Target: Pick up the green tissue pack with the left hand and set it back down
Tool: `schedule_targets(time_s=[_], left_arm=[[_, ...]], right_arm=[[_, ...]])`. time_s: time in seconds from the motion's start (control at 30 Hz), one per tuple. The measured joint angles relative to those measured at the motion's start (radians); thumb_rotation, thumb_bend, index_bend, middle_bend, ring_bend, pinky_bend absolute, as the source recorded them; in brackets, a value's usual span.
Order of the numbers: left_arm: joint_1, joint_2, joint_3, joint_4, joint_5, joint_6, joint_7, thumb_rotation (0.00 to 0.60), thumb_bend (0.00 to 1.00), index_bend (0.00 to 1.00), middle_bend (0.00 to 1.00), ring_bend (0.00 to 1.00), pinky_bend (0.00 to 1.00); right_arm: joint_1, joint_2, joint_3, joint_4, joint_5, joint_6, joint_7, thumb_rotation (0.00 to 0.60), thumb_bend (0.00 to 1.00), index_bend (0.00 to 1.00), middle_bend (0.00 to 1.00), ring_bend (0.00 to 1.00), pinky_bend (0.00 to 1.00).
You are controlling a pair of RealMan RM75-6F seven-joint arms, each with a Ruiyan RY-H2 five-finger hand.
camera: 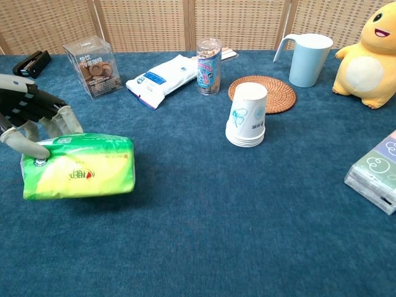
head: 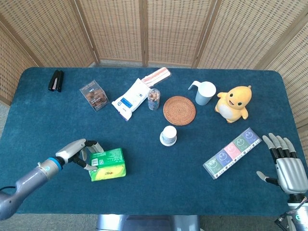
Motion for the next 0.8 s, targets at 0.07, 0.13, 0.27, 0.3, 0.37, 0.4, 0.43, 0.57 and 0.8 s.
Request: schedule_targets(time_s=[0.07,0.13,0.27,0.3,0.37,0.4,0.43,0.57,0.8], left_arm=[[-0.018,-0.014,0.001,0.052,-0.003,-0.024,-0.018,0.600,0.02,0.39,0.43,0.38,0.53],[-0.027,-0.028,0.007,0.082,-0.015,-0.022,-0.004,0.600,0.02,0.35,0.33,0.27,0.45],[-0.036,-0.046,0.023,0.094,-0.048,0.021,0.071,0.600,0.01,0.16,0.00,0.00,0.04],[-0.035,-0.051,0.026,0.096,-0.055,0.041,0.094,0.600,0.01,0.13,0.00,0.00,0.01],[-0.031,-0.066,0.031,0.098,-0.073,0.107,0.154,0.600,0.01,0.09,0.00,0.00,0.00],[-0.029,-0.073,0.034,0.097,-0.082,0.141,0.184,0.600,0.01,0.09,0.00,0.00,0.00],[-0.025,-0.084,0.036,0.097,-0.093,0.189,0.226,0.600,0.01,0.08,0.00,0.00,0.00],[-0.011,-0.119,0.043,0.087,-0.124,0.344,0.374,0.600,0.01,0.06,0.00,0.00,0.00],[0.030,-0.113,0.064,0.011,-0.063,0.456,0.430,0.600,0.01,0.05,0.00,0.00,0.00]], right_arm=[[0.000,0.000,0.000,0.000,0.002,-0.001,0.001,0.600,0.00,0.00,0.00,0.00,0.00],[0.000,0.001,0.001,0.000,0.002,-0.001,0.002,0.600,0.00,0.00,0.00,0.00,0.00],[0.001,0.001,-0.001,-0.001,0.000,-0.001,0.001,0.600,0.00,0.00,0.00,0.00,0.00],[0.001,0.001,-0.001,-0.001,-0.001,-0.001,-0.001,0.600,0.00,0.00,0.00,0.00,0.00],[0.000,0.000,-0.002,-0.002,-0.003,0.000,-0.002,0.600,0.00,0.00,0.00,0.00,0.00],[0.000,0.000,-0.003,-0.003,-0.003,0.000,-0.002,0.600,0.00,0.00,0.00,0.00,0.00],[0.000,0.001,-0.003,-0.003,-0.003,0.000,-0.002,0.600,0.00,0.00,0.00,0.00,0.00],[0.000,0.001,-0.002,-0.003,-0.001,0.000,-0.002,0.600,0.00,0.00,0.00,0.00,0.00],[0.001,0.002,-0.003,-0.004,-0.002,-0.002,-0.001,0.600,0.00,0.00,0.00,0.00,0.00]])
